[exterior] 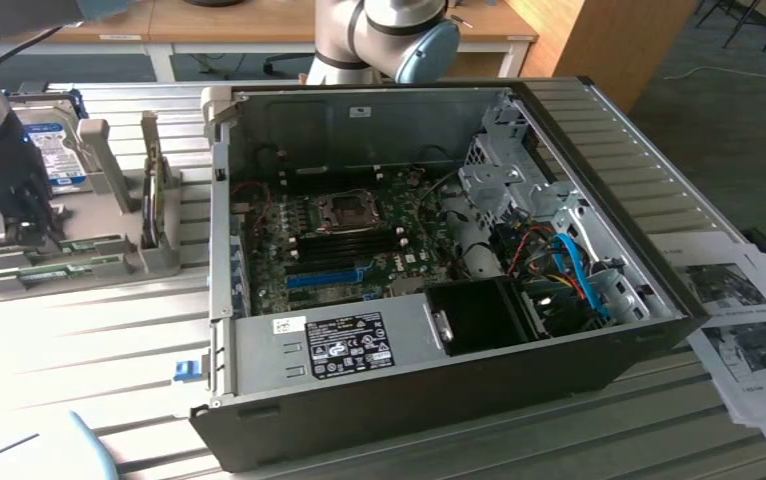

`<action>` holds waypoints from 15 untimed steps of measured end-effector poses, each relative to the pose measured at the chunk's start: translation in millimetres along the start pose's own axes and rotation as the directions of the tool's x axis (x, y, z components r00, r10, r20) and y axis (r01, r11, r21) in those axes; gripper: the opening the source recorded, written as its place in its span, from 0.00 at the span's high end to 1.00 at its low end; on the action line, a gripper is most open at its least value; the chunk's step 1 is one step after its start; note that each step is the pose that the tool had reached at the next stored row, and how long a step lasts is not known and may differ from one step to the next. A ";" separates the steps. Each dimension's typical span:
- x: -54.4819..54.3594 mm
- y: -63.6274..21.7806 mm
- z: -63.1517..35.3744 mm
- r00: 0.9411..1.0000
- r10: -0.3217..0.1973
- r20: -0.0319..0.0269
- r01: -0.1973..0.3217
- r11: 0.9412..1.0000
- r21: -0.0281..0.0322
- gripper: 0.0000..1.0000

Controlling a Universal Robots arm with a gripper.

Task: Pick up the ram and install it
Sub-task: 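Pick up the ram and move it above insertion slot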

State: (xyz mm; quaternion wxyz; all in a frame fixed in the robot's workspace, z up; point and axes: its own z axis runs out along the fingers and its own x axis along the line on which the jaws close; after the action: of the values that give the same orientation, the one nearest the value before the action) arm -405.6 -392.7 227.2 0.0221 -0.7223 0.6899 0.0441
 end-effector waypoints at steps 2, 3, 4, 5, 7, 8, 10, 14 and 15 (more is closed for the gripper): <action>0.1 0.0 0.3 1.000 0.000 0.000 0.000 1.000 0.000 0.77; 0.0 0.0 0.3 1.000 0.000 0.000 0.000 1.000 0.000 0.77; 0.1 0.0 0.4 1.000 0.000 0.000 0.000 1.000 0.000 0.77; 0.0 -0.1 0.4 1.000 0.000 0.000 0.000 1.000 0.000 0.77; 0.1 -2.8 0.4 1.000 0.000 0.000 0.000 1.000 0.000 0.77; 0.2 -4.6 0.2 1.000 0.000 0.000 0.000 1.000 -0.001 0.77; 0.3 -5.7 0.3 1.000 0.000 0.000 0.000 1.000 -0.001 0.77; 0.7 -5.7 0.2 1.000 0.000 0.000 0.000 1.000 -0.001 0.77; 1.2 -5.7 0.2 1.000 0.000 0.000 0.000 1.000 -0.001 0.77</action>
State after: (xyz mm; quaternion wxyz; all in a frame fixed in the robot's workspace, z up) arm -399.9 -393.6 226.7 0.0217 -0.7223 0.6898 0.0445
